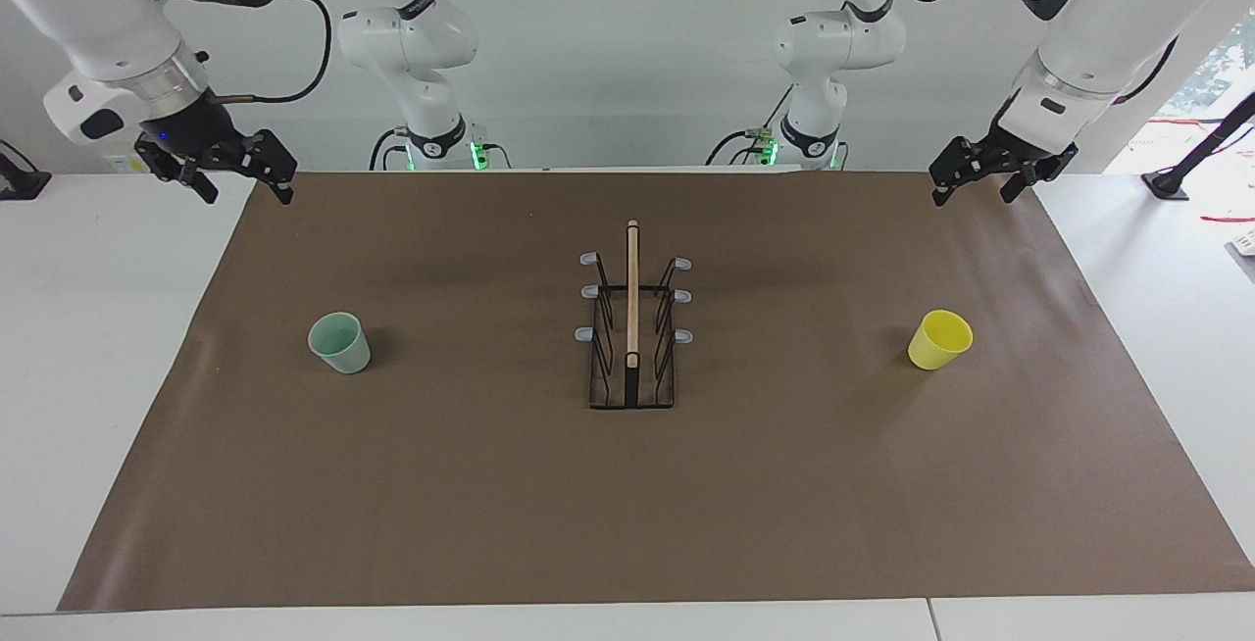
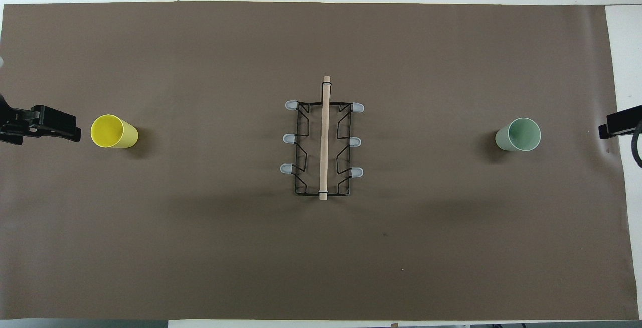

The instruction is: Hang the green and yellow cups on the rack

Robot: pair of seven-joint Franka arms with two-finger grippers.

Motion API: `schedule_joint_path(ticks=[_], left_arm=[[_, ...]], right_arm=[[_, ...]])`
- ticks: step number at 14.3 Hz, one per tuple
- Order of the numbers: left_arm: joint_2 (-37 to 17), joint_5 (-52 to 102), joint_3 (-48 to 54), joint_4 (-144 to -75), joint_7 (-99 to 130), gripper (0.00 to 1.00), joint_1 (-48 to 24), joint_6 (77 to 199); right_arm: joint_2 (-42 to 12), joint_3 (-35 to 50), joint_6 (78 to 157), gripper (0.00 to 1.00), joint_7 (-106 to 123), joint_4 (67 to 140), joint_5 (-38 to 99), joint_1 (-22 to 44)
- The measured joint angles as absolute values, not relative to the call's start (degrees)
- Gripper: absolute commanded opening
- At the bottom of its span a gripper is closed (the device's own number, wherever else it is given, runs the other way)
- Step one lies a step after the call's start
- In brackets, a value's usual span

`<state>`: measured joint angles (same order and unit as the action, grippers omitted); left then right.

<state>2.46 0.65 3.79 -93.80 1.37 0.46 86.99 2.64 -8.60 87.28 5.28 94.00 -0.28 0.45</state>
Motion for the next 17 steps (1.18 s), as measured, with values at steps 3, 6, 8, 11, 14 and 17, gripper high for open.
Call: schedule_joint_path(ticks=[3, 6, 8, 11, 14, 17], left_arm=[[2.5, 0.7, 3.8, -93.8, 1.4, 1.00, 0.5, 87.0], [2.5, 0.7, 3.8, -93.8, 1.4, 1.00, 0.5, 87.0], [2.5, 0.7, 3.9, -93.8, 1.4, 1.00, 0.4, 85.9], [2.8, 0.7, 4.0, -94.6, 1.9, 1.00, 0.3, 84.7], [4.5, 0.7, 3.8, -98.1, 3.8, 1.00, 0.5, 84.9], [5.5, 3.1, 3.5, -99.5, 11.9, 1.00, 2.7, 85.6]], right_arm=[[2.6, -8.6, 87.3, 1.00, 5.3, 94.0, -0.3, 0.6], [2.6, -8.6, 86.7, 1.00, 5.3, 94.0, -0.2, 0.5], [2.6, -8.7, 87.6, 1.00, 5.3, 94.0, -0.1, 0.4], [2.6, -8.6, 89.5, 1.00, 5.3, 94.0, -0.1, 0.5], [1.7, -8.4, 91.4, 1.00, 5.3, 94.1, -0.1, 1.4], [-2.6, -8.0, 94.2, 1.00, 5.2, 92.7, -0.6, 2.9]])
